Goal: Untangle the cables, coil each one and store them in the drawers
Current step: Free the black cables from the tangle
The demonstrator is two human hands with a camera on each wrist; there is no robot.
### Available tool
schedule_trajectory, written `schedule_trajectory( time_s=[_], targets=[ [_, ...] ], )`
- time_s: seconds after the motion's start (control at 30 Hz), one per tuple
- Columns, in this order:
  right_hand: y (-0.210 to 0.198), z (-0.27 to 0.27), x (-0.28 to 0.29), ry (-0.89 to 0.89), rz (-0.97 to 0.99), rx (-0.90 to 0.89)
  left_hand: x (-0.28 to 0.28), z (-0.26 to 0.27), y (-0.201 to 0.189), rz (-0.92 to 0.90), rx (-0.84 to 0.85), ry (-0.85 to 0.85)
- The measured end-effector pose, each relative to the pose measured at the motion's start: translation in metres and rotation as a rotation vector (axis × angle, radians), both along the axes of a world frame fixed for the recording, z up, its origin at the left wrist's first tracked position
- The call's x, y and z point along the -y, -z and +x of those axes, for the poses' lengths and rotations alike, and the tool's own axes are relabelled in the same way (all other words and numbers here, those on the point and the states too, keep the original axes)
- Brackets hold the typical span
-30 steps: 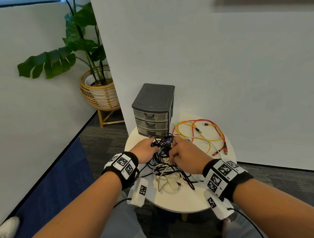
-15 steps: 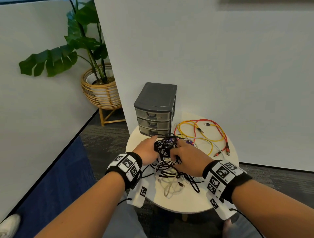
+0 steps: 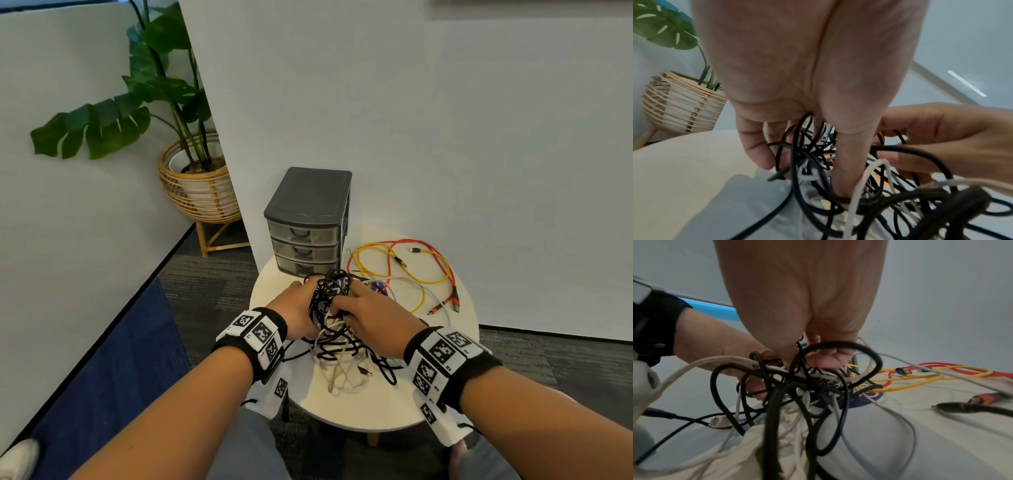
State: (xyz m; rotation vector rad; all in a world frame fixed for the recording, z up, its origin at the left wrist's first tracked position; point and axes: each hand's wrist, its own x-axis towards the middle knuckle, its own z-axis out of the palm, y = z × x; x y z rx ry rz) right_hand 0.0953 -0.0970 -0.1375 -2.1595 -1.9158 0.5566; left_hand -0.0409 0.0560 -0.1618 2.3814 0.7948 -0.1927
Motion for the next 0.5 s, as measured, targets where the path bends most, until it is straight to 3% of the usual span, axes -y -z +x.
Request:
schedule_trajectory(
  time_s=[0.37, 0.5],
  targets=[
    [0.002, -0.016, -0.020, -0.010, 0.243, 0.380, 0.004, -0.004, -0.016, -0.079, 0.109, -0.019],
    [-0.011, -0.006, -0.021, -0.017, 0.336, 0.326, 0.005, -0.007, -0.038, -0.199, 0.089, -0.083]
  ],
)
